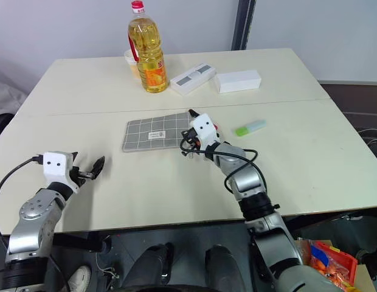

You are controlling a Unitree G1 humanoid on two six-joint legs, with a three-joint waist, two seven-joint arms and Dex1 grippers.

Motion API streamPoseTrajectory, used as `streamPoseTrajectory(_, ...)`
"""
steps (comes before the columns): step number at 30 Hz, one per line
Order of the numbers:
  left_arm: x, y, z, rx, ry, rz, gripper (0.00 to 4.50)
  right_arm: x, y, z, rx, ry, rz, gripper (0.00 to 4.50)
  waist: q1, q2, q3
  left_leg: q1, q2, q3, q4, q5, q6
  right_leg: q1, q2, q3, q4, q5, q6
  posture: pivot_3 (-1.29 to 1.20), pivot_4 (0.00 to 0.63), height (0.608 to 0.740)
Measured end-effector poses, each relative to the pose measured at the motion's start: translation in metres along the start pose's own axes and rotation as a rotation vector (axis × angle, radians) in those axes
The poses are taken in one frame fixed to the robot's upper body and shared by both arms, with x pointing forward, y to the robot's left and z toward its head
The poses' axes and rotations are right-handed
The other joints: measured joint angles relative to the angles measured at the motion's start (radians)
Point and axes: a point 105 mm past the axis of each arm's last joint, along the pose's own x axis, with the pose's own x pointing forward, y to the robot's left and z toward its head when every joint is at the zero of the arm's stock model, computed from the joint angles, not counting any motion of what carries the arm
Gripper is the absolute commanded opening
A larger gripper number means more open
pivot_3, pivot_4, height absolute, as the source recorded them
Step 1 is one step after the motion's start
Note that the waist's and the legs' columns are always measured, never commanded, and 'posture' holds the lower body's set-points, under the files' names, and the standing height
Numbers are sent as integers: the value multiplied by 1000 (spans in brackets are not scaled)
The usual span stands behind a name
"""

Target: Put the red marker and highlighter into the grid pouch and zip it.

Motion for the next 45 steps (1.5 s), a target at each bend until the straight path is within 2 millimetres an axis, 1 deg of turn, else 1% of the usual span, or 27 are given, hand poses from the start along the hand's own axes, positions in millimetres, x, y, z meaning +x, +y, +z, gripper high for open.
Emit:
streamPoseTrajectory(4, 0, 1, -2, 44, 5, -13, 4500, 20, -3, -11, 42, 97, -66, 63, -2, 0, 0, 0, 0, 0, 0, 0, 0, 0, 0, 0, 0, 0, 0, 0, 150, 740)
streamPoseTrajectory(7, -1, 5, 0, 83, 1, -14, 4500, 25, -6, -15, 74, 128, -95, 63, 1, 0, 0, 0, 0, 0, 0, 0, 0, 0, 0, 0, 0, 0, 0, 0, 150, 740)
streamPoseTrajectory(10, 1, 13, 3, 207, -1, -45, 4500, 26, -7, -16, 96, 137, -99, 63, 1, 0, 0, 0, 0, 0, 0, 0, 0, 0, 0, 0, 1, 0, 0, 0, 150, 740)
streamPoseTrajectory(11, 3, 15, 5, 249, -4, -56, 4500, 26, -7, -16, 98, 137, -99, 63, 1, 0, 0, 0, 0, -1, 0, 0, 0, 0, 0, 0, 1, 0, 0, 0, 150, 740)
streamPoseTrajectory(14, 20, 15, 17, 392, -58, -104, 4500, 26, -6, -16, 101, 137, -93, 63, 3, 0, -1, 1, 0, -1, 0, 0, 0, 0, 1, -1, 1, 0, 0, 0, 150, 740)
streamPoseTrajectory(16, 34, 8, 28, 477, -121, -165, 4500, 27, -4, -16, 103, 135, -88, 63, 1, 0, -1, 0, 0, -1, 0, 0, 0, 0, 1, -1, 1, 0, 0, 0, 150, 740)
streamPoseTrajectory(18, 47, -5, 36, 553, -181, -252, 4500, 27, -3, -16, 104, 133, -86, 63, -1, 0, -1, 1, 0, 0, 0, 0, 0, 0, 1, -1, 1, 0, 0, 0, 150, 740)
streamPoseTrajectory(21, 64, -29, 38, 657, -228, -396, 4500, 28, 0, -15, 102, 130, -80, 63, -3, 0, -1, 0, 0, 0, -1, 0, 0, -1, 1, -1, 1, 0, 0, 0, 150, 740)
streamPoseTrajectory(22, 68, -33, 38, 672, -233, -423, 4500, 28, 2, -15, 100, 127, -78, 63, -5, -1, -1, 0, 0, 1, -1, 0, 0, -1, 1, -1, 2, 0, 0, 0, 150, 740)
streamPoseTrajectory(25, 80, -41, 39, 745, -236, -484, 4500, 26, 4, -16, 102, 123, -77, 63, -7, -1, -1, 0, 0, 1, -1, 0, 0, -2, 1, -1, 2, 0, 0, 0, 150, 740)
streamPoseTrajectory(31, 90, -51, 41, 862, -238, -556, 4500, 22, 3, -17, 100, 118, -95, 63, -6, -1, -1, 0, -1, 2, -1, 0, 0, -2, 2, -1, 4, 0, 1, 0, 150, 740)
streamPoseTrajectory(33, 91, -53, 42, 875, -242, -570, 3968, 21, 3, -18, 102, 118, -102, 0, -5, -1, -1, 0, -1, 1, 0, 0, 0, -2, 2, -1, 4, 0, 1, 0, 150, 740)
streamPoseTrajectory(35, 90, -56, 38, 873, -240, -589, 3180, 20, 3, -17, 101, 115, -104, 0, -6, -1, -1, 0, -1, 1, 0, 0, 0, -2, 2, -1, 4, 0, 1, 0, 150, 740)
streamPoseTrajectory(37, 89, -60, 33, 861, -234, -610, 2112, 20, 3, -17, 100, 113, -108, 0, -6, -1, -1, 0, -1, 1, 0, 0, 0, -2, 3, -1, 4, 0, 1, 0, 150, 740)
streamPoseTrajectory(38, 88, -61, 32, 860, -234, -616, 1647, 20, 3, -17, 100, 113, -110, 0, -6, -1, -1, 0, -1, 1, 0, 0, 0, -2, 3, -1, 4, 0, 1, 0, 150, 740)
streamPoseTrajectory(41, 87, -61, 34, 859, -251, -620, 71, 20, 3, -16, 100, 110, -109, 0, -6, -1, -1, 0, -1, 1, 0, 0, 0, -2, 3, -1, 4, 0, 1, 0, 150, 740)
streamPoseTrajectory(45, 84, -58, 34, 827, -268, -607, 24, 20, 4, -13, 96, 93, -103, 0, -7, -1, -1, 0, -1, 1, 0, 0, 0, -2, 3, -1, 4, 0, 1, 0, 150, 740)
